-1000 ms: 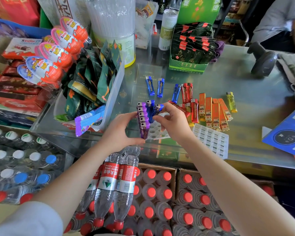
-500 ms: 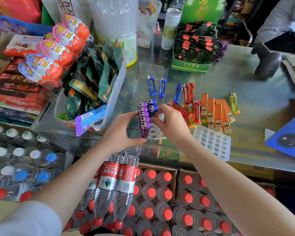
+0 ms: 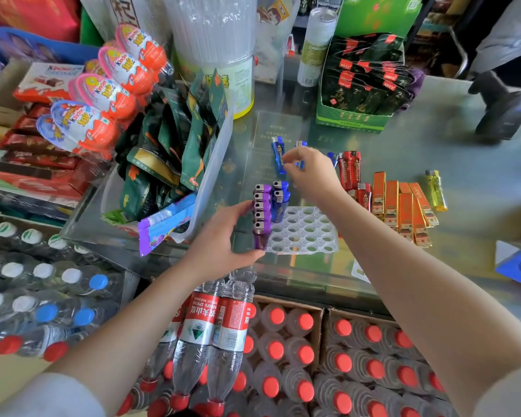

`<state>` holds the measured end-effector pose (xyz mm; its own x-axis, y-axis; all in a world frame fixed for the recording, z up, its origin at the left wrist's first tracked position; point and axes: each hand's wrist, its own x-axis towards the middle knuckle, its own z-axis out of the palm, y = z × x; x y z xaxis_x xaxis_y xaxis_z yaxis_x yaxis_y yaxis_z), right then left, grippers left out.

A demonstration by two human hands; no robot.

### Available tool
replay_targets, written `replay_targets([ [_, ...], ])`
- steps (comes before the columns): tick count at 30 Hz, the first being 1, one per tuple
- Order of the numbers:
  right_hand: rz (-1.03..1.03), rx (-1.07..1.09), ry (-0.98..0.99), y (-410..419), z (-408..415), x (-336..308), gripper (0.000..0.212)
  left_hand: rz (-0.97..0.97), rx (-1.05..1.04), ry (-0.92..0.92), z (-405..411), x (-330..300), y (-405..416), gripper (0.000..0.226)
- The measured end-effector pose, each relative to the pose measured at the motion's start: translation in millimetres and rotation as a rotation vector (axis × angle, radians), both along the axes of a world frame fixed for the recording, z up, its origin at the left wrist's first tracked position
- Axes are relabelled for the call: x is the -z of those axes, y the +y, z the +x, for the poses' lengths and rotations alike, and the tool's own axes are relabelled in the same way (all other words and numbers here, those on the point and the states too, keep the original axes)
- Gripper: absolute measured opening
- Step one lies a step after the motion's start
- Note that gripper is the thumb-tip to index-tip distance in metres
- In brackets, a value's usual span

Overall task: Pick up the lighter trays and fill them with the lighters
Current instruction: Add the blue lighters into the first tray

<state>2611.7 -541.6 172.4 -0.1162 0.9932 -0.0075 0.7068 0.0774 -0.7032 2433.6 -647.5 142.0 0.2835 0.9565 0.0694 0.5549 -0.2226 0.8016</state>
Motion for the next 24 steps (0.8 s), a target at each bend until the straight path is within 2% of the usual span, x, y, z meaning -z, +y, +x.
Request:
replay_targets([
  [4,0.003,0.014,-0.122,20.0,-10.9,9.7,0.023,-0.001,-0.004,0.005,-1.4,3.6,0.8,0.065],
  [9,-0.021,0.154,-0.109,29.4,-21.1,17.5,0.017,-0.02,-0.006,0.023,-2.5,5.4,1.3,0.068],
  [13,-0.102,0.221,-0.154,34.5,-24.1,9.0,0.033,-0.038,0.002,0.038,-3.3,6.5,2.0,0.068],
  [16,-0.152,0.198,-0.19,36.6,-23.8,2.2,0.037,-0.042,-0.009,0.046,-1.9,2.9,0.2,0.066],
  [24,-0.254,0.106,-0.133,30.5,-19.3,-0.8,0.02,-0.032,-0.003,0.056,0.1,-3.8,-3.6,0.066],
])
